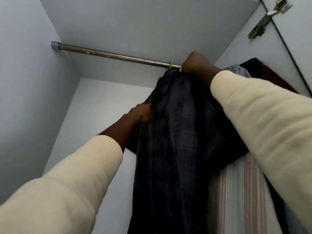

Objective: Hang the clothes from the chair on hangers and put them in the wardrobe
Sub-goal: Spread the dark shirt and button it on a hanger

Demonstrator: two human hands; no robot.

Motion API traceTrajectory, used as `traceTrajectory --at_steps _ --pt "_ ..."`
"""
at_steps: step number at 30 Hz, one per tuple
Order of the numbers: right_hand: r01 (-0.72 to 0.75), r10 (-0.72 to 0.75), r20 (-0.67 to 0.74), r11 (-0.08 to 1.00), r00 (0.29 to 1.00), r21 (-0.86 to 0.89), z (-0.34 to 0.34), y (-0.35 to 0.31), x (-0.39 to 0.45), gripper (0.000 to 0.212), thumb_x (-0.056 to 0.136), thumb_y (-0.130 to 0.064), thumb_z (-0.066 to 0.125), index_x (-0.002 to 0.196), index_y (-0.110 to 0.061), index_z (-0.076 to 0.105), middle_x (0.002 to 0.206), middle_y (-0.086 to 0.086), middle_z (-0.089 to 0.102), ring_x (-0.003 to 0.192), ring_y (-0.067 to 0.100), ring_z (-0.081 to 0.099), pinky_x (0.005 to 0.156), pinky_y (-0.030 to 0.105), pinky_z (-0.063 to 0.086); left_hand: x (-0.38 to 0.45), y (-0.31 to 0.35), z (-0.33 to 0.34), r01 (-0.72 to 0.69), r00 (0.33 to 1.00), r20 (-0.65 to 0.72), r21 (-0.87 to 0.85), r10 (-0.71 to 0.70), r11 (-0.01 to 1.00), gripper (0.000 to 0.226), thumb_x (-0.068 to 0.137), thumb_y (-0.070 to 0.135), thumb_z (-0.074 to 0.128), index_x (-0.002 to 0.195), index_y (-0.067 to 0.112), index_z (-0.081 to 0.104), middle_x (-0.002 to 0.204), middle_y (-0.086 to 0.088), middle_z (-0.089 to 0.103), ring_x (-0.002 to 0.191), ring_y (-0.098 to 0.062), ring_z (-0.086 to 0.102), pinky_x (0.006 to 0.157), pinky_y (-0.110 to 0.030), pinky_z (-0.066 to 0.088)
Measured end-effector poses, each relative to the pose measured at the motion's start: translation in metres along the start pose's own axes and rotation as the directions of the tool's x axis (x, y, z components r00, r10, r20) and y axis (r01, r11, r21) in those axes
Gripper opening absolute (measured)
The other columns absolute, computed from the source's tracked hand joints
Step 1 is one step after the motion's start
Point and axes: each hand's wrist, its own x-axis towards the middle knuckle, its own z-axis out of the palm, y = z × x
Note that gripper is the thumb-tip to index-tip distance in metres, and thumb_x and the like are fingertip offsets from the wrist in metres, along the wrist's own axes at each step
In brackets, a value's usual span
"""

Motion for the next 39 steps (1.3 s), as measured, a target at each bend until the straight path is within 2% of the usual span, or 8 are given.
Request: traceTrajectory --at_steps 5,10,15,19,24,28,34,39 --pt "-0.045 0.044 0.083 0.999 0.996 0.017 0.01 -0.015 -0.047 0.04 0.087 -0.027 0.069 0.119 -0.005 0.064 0.13 0.014 0.059 0.117 0.029 0.057 0.085 0.029 0.046 -0.035 0.007 -0.011 -0.007 0.999 0.036 0.035 0.006 0.999 0.05 0.093 0.036 0.053 0.139 0.017 0.045 0.134 -0.017 0.049 0.123 -0.038 0.049 0.099 -0.051 0.045" --pt "-0.221 0.209 0.098 0.967 0.973 0.129 0.015 -0.011 -0.092 0.028 0.077 -0.013 0.068 0.103 -0.004 0.061 0.105 0.009 0.062 0.103 0.028 0.063 0.068 0.028 0.043 -0.071 0.009 -0.028 0.043 0.997 0.053 0.099 -0.048 0.994 0.054 0.094 0.031 0.052 0.143 0.011 0.041 0.143 -0.016 0.042 0.129 -0.035 0.044 0.101 -0.048 0.041" --pt "-0.272 0.264 0.071 0.949 0.962 0.16 0.003 -0.022 -0.134 0.07 0.08 -0.015 0.061 0.142 -0.001 0.034 0.123 0.013 0.058 0.113 0.031 0.058 0.081 0.03 0.045 -0.112 0.01 -0.051 0.079 0.996 0.045 0.077 -0.082 0.994 0.056 0.088 0.021 0.055 0.141 0.008 0.04 0.138 -0.018 0.045 0.125 -0.037 0.045 0.096 -0.047 0.041" --pt "-0.219 0.22 0.005 0.97 0.976 0.109 -0.009 -0.028 -0.176 0.08 0.081 -0.016 0.062 0.148 -0.006 0.02 0.134 0.018 0.05 0.12 0.035 0.053 0.1 0.041 0.045 -0.153 0.007 -0.061 0.11 0.994 -0.018 0.072 -0.109 0.991 0.053 0.088 0.019 0.055 0.137 0.005 0.042 0.133 -0.019 0.048 0.121 -0.039 0.048 0.094 -0.047 0.041" --pt "0.128 -0.157 -0.042 0.91 0.987 -0.394 -0.006 -0.04 -0.249 0.076 0.08 -0.017 0.061 0.148 -0.003 0.028 0.152 0.025 0.029 0.139 0.041 0.029 0.115 0.047 0.022 -0.215 0.019 -0.063 0.116 0.986 -0.138 0.135 -0.098 0.984 0.045 0.088 0.015 0.055 0.131 0.004 0.047 0.124 -0.018 0.054 0.111 -0.038 0.052 0.088 -0.043 0.039" --pt "0.381 -0.404 -0.022 0.877 0.915 -0.292 0.022 -0.039 -0.319 0.036 0.07 -0.003 0.061 0.106 -0.002 0.062 0.107 0.018 0.061 0.091 0.034 0.059 0.081 0.042 0.046 -0.281 0.037 -0.055 0.129 0.974 -0.203 0.144 -0.098 0.981 0.034 0.086 0.01 0.054 0.119 0.003 0.056 0.112 -0.016 0.061 0.101 -0.037 0.056 0.082 -0.043 0.039" --pt "0.157 -0.158 0.409 0.987 0.899 0.037 0.025 -0.034 -0.472 0.02 0.086 0.001 0.046 0.102 -0.003 0.057 0.098 0.015 0.063 0.082 0.035 0.061 0.064 0.034 0.032 -0.444 0.063 -0.029 0.216 0.975 -0.097 0.219 -0.199 0.951 0.02 0.09 0.011 0.053 0.106 0.003 0.063 0.099 -0.014 0.066 0.091 -0.036 0.06 0.077 -0.042 0.04" --pt "-0.008 -0.04 0.689 0.998 0.723 0.065 -0.006 -0.021 -0.628 0.02 0.091 -0.003 0.041 0.108 -0.007 0.052 0.102 0.012 0.063 0.087 0.036 0.063 0.066 0.034 0.038 -0.637 0.108 -0.014 0.384 0.894 0.104 0.322 -0.435 0.866 0.013 0.089 0.012 0.056 0.093 0.004 0.065 0.086 -0.015 0.067 0.082 -0.038 0.062 0.073 -0.04 0.042"
